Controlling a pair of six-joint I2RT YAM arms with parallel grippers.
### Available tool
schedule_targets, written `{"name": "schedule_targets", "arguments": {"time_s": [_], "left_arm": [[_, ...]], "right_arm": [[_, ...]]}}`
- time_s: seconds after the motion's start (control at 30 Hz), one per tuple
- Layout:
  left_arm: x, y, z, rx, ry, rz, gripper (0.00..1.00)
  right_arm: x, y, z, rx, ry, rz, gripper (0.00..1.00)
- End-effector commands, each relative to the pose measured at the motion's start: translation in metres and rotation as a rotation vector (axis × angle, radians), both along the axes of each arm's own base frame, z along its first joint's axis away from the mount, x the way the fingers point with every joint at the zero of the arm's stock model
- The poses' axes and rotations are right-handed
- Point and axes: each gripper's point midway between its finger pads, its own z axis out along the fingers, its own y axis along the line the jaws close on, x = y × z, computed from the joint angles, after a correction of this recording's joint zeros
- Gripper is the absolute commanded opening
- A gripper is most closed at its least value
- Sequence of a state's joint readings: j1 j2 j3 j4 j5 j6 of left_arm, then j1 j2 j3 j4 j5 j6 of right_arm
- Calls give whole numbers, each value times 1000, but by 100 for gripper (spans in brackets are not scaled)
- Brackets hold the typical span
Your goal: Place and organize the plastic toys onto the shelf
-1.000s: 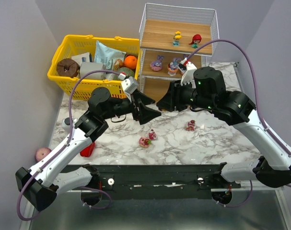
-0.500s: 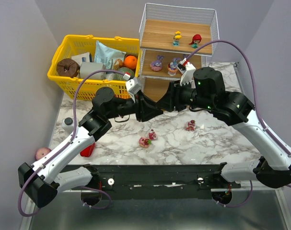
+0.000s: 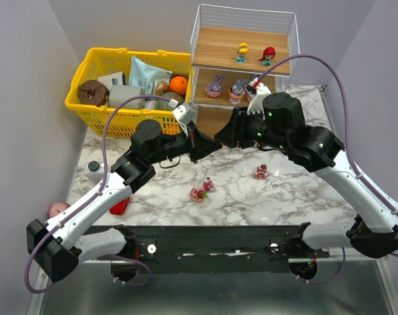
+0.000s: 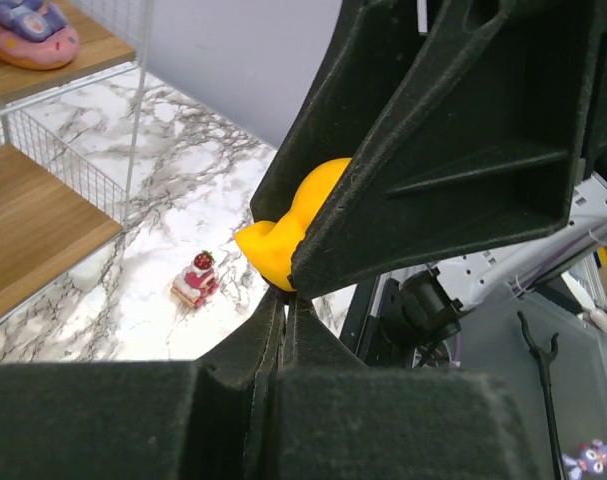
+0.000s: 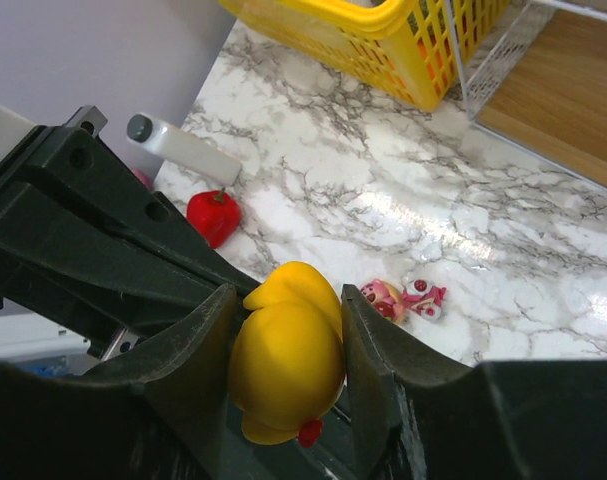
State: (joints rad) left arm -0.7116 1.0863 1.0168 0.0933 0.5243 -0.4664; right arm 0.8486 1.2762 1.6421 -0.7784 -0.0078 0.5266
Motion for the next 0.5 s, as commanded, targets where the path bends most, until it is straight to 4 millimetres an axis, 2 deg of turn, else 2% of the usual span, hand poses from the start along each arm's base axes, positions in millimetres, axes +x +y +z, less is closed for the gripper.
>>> {"name": "schedule_targets", "arguments": {"time_s": [0.0, 0.17, 0.47], "left_arm": [[20, 1, 19, -57, 7, 114, 0], [22, 3, 23, -77, 22, 138, 0], [30, 4, 24, -114, 117, 197, 0]], "right_arm": [[5, 17, 2, 52, 14, 5, 25], [11, 21, 0, 52, 21, -12, 28], [32, 15, 4, 60, -12, -131, 30]]}}
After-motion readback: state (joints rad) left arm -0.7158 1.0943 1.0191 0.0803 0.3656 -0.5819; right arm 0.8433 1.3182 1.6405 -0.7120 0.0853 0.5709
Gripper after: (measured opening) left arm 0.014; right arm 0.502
